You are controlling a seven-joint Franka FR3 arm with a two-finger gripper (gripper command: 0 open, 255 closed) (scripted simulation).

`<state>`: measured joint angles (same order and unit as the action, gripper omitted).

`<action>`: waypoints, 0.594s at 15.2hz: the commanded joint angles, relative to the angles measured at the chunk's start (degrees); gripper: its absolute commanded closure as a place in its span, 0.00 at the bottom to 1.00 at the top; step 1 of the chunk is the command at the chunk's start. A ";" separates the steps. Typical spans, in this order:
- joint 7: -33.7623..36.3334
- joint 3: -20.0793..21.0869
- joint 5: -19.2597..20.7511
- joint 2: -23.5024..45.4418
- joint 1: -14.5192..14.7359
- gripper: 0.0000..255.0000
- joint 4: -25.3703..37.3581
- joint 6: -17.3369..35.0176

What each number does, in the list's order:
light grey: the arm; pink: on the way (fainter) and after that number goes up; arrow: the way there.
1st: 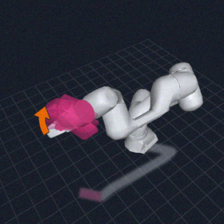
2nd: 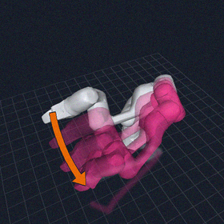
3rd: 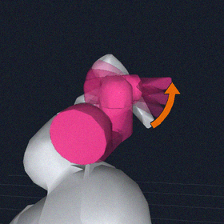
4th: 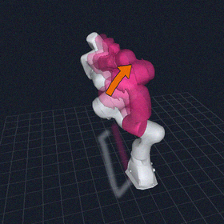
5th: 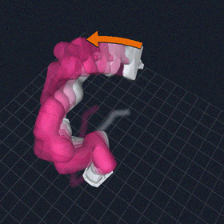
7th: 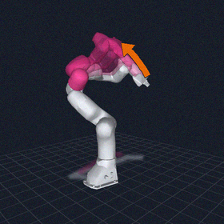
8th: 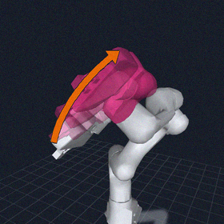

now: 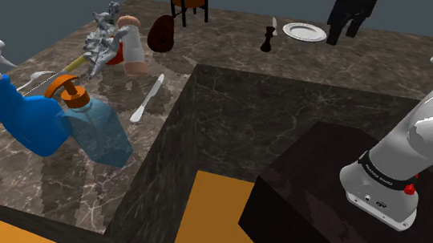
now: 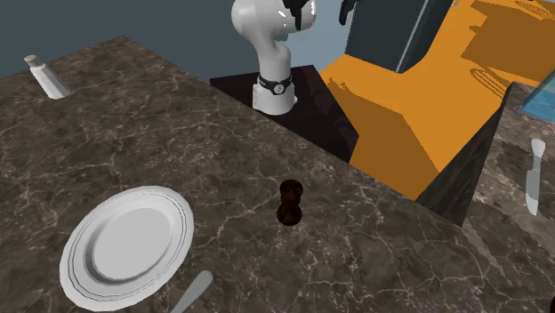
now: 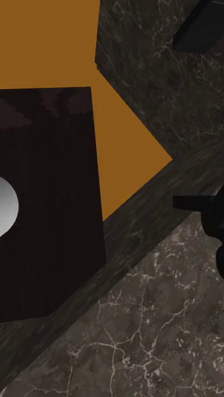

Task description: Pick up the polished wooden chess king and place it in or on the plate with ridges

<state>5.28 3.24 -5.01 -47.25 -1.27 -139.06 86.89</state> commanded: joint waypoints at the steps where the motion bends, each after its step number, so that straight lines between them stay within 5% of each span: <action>1: 0.00 0.00 0.00 0.00 0.00 0.00 0.00 0.00; 9: -0.44 0.45 5.56 17.91 -2.64 0.00 8.05 8.89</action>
<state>4.63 3.47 -0.11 -31.62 -3.65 -132.23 94.81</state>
